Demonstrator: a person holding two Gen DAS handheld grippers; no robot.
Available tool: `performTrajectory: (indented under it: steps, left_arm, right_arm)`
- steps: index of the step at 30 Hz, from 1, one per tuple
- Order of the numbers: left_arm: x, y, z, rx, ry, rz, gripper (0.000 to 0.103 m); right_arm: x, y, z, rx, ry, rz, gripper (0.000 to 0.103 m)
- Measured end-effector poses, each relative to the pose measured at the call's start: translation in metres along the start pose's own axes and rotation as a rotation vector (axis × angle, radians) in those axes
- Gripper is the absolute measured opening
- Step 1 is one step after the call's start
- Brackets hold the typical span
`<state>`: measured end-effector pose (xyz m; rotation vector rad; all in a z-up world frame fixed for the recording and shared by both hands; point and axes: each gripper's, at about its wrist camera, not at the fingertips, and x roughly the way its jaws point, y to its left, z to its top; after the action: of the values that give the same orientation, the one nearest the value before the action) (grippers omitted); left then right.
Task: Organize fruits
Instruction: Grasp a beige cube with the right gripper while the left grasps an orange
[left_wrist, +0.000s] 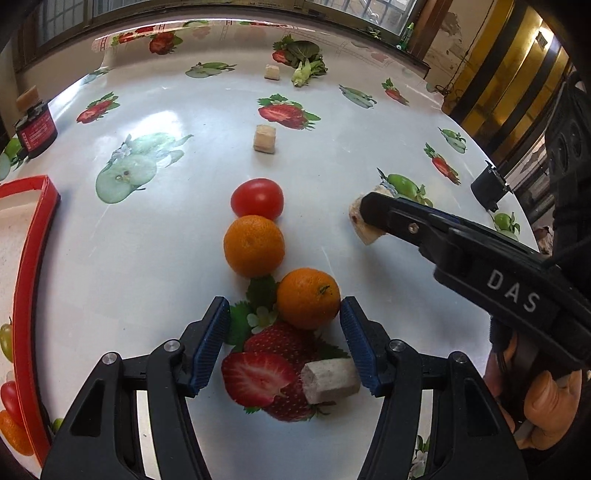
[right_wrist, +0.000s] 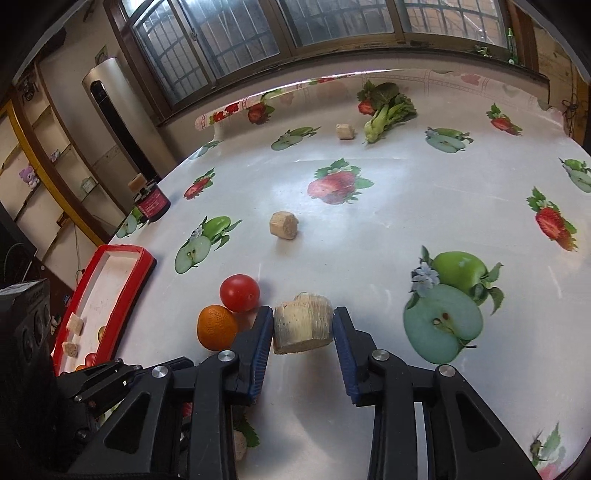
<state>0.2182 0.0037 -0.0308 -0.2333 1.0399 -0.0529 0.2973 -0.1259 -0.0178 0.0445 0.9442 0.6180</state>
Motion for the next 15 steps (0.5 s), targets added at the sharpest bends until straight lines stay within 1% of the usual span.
performTrajectory:
  steps: [1, 4, 5, 6, 9, 11, 13, 15]
  left_arm:
    - [0.001, -0.002, 0.000, 0.007, -0.004, -0.007, 0.052]
    - [0.004, -0.007, 0.004, 0.011, -0.006, 0.008, 0.051]
    - [0.005, -0.007, 0.006, 0.016, -0.006, 0.004, 0.043]
    - [0.006, -0.008, 0.007, 0.025, -0.004, 0.007, 0.032]
    - [0.003, -0.008, 0.003, 0.043, 0.004, 0.000, 0.032]
    - [-0.004, -0.006, -0.002, 0.053, -0.010, 0.024, 0.032]
    - [-0.014, -0.002, -0.007, 0.053, -0.024, 0.028, 0.032]
    - [-0.023, 0.004, -0.011, 0.050, -0.035, 0.047, 0.032]
  right_arm:
    - [-0.004, -0.003, -0.001, 0.009, -0.007, -0.004, 0.035]
    - [-0.012, -0.012, -0.004, 0.032, -0.018, -0.004, 0.035]
    - [-0.016, -0.014, -0.005, 0.039, -0.026, -0.009, 0.035]
    - [-0.019, -0.016, -0.007, 0.045, -0.033, -0.014, 0.035]
    - [-0.028, -0.022, -0.010, 0.061, -0.048, -0.027, 0.035]
    - [-0.034, -0.026, -0.011, 0.069, -0.054, -0.032, 0.035]
    - [-0.040, -0.027, -0.013, 0.072, -0.058, -0.033, 0.035]
    - [-0.044, -0.024, -0.015, 0.067, -0.061, -0.031, 0.035]
